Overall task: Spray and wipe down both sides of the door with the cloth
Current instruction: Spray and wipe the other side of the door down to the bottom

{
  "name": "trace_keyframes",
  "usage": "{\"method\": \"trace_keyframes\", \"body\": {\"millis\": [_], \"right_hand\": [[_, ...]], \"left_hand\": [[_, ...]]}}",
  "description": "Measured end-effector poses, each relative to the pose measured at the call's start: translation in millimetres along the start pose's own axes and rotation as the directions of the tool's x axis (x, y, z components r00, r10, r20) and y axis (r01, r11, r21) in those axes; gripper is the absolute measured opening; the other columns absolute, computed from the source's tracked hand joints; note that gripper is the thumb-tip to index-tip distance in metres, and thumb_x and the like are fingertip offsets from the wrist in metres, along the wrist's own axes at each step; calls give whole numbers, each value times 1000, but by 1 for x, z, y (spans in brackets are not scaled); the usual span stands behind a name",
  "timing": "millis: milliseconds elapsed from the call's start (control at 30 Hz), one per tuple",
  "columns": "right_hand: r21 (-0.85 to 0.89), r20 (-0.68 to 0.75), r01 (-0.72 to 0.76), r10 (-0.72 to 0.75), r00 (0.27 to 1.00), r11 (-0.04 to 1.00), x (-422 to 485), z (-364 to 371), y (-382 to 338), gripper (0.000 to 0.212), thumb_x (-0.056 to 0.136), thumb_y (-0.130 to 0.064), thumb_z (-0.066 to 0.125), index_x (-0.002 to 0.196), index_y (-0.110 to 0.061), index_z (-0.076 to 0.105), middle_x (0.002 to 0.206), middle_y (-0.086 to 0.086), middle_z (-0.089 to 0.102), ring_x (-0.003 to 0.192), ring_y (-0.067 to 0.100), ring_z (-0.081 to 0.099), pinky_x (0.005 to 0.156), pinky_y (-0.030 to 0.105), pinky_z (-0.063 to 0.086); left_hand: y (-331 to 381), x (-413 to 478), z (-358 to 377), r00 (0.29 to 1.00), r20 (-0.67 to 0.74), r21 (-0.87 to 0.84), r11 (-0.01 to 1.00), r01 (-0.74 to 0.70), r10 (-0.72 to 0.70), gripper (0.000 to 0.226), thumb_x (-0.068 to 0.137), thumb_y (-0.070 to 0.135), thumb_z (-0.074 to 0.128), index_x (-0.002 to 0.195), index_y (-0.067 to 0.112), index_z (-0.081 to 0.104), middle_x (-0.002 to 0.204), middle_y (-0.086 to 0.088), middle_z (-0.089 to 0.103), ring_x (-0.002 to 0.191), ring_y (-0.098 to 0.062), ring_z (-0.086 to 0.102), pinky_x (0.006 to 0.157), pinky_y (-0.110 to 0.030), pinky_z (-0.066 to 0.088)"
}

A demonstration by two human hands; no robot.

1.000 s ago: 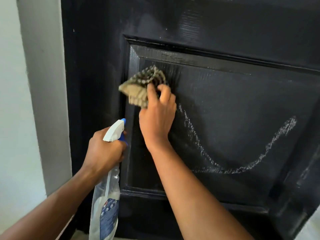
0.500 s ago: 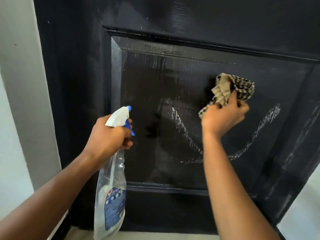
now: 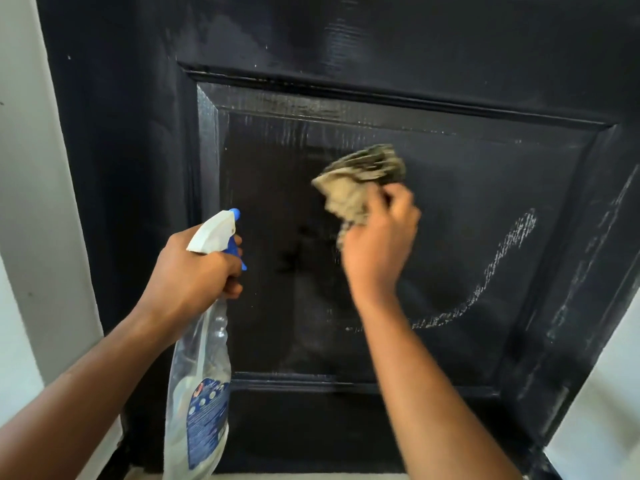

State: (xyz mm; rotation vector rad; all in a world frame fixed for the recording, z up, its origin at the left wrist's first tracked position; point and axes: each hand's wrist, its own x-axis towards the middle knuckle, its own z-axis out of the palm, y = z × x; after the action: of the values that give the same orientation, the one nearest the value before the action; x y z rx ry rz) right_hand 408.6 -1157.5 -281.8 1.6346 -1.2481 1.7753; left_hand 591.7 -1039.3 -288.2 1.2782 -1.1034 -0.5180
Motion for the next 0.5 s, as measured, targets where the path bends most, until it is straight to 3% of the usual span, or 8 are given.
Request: {"method": "trace_keyframes", "body": {"millis": [133, 267, 333, 433, 500], "right_hand": [[0, -145, -393, 389, 910, 920, 36, -30, 69, 45, 85, -3, 50, 126, -13, 63, 122, 18, 50, 103, 39, 54, 94, 34, 38], [57, -118, -506, 509, 853, 861, 44, -35, 72, 38, 89, -3, 49, 122, -12, 65, 124, 18, 47, 104, 40, 54, 100, 33, 35], [45, -81, -435, 437, 896, 899, 37, -24, 40, 41, 84, -1, 50, 120, -11, 66, 125, 20, 48, 104, 41, 52, 98, 33, 34], [87, 75, -94, 87, 993, 992, 16, 3, -27, 43, 73, 3, 53, 110, -11, 70, 124, 18, 51, 103, 39, 49, 94, 41, 42], [141, 176, 125, -149, 973, 982, 5, 20, -66, 42, 72, 1, 53, 106, -15, 72, 122, 14, 53, 103, 36, 48, 87, 43, 46]], "left_hand": [[-3, -1, -1, 999, 41, -19, 1000, 22, -21, 26, 78, -12, 56, 92, 8, 65, 97, -22, 64, 56, -23, 56, 50, -30, 53], [-1, 1, 8, 995, 101, -65, 997, 29, -23, 27, 77, -12, 56, 94, 7, 66, 97, -21, 64, 55, -21, 56, 51, -31, 52], [-2, 1, 14, 993, 119, -83, 996, 25, -15, 29, 77, -12, 56, 95, 8, 66, 97, -20, 64, 58, -21, 56, 51, -31, 53], [-10, 0, 19, 994, 107, -106, 994, 27, -15, 30, 76, -15, 54, 92, 7, 67, 92, -17, 65, 55, -20, 55, 51, -32, 51], [-17, 0, 21, 996, 91, -123, 992, 26, -15, 29, 73, -17, 53, 84, 6, 67, 79, -15, 67, 50, -24, 53, 53, -36, 48]]}}
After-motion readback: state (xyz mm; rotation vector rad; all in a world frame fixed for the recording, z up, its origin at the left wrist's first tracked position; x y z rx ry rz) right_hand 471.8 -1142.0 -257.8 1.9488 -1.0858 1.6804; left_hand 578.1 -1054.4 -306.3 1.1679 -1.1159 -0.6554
